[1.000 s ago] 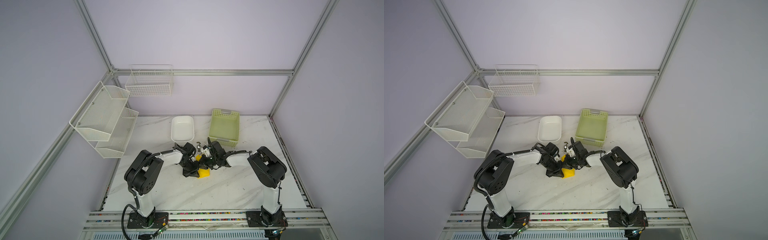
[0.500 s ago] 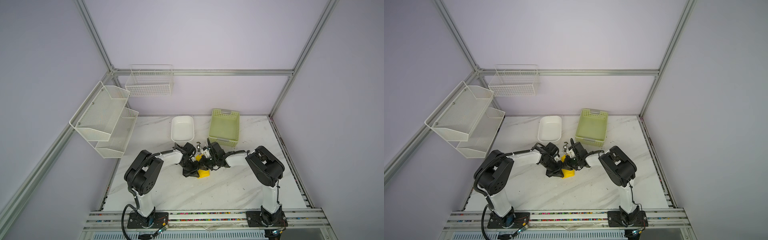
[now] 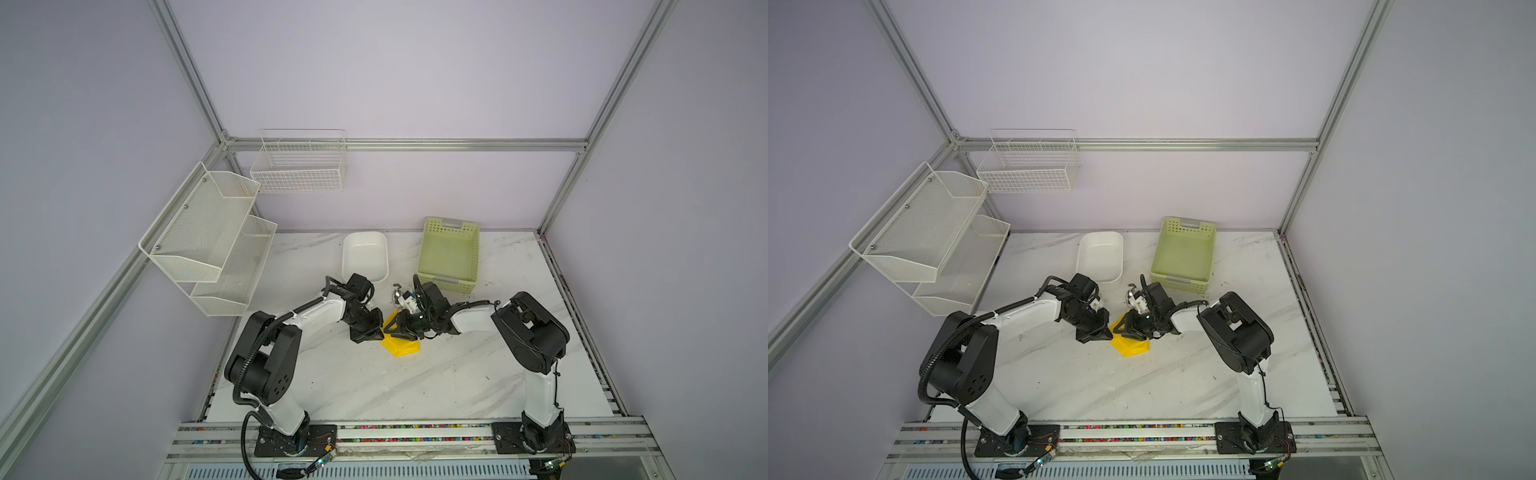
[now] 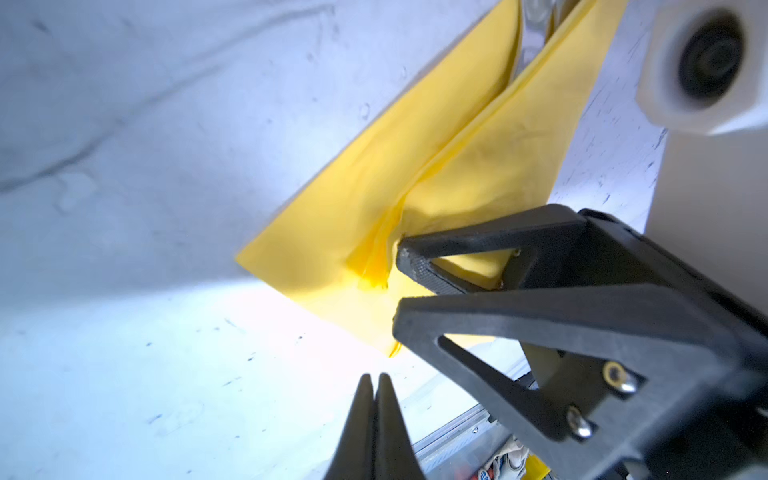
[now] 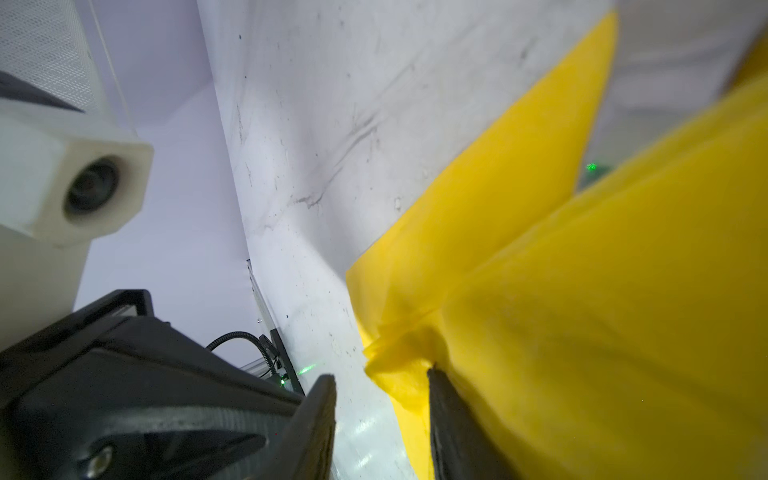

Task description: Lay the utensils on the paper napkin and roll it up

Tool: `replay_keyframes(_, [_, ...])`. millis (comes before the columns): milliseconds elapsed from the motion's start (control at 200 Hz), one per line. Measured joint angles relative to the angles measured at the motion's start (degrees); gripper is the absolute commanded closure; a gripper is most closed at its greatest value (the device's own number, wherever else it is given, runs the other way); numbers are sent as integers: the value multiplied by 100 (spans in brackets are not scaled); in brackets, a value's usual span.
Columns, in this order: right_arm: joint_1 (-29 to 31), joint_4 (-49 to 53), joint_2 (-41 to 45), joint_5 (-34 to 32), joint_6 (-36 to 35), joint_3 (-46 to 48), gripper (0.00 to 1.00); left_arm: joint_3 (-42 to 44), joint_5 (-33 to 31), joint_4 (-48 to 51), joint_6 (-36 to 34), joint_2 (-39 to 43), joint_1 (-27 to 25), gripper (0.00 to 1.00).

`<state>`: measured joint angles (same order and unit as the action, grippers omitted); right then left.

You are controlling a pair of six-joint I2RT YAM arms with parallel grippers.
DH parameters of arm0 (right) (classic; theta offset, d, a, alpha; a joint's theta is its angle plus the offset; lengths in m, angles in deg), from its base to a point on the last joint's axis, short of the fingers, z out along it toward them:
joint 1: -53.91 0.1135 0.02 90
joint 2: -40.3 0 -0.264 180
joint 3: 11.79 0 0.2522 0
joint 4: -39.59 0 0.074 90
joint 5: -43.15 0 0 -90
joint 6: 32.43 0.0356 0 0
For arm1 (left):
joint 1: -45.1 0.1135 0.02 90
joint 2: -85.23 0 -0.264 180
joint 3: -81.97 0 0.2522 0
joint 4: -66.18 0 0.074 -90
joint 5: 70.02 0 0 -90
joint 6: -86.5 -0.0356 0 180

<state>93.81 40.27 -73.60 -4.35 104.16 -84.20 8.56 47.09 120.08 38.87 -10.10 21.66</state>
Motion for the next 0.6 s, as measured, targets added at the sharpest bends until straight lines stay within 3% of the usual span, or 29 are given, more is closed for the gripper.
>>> replay_keyframes(340, [0, 166, -57, -136, -42, 0, 100, -2, -17, 22, -17, -48, 83, 96])
replay_keyframes(600, [2, 168, -66, -142, -61, 0, 100, -42, 125, -66, -9, -446, 81, 96])
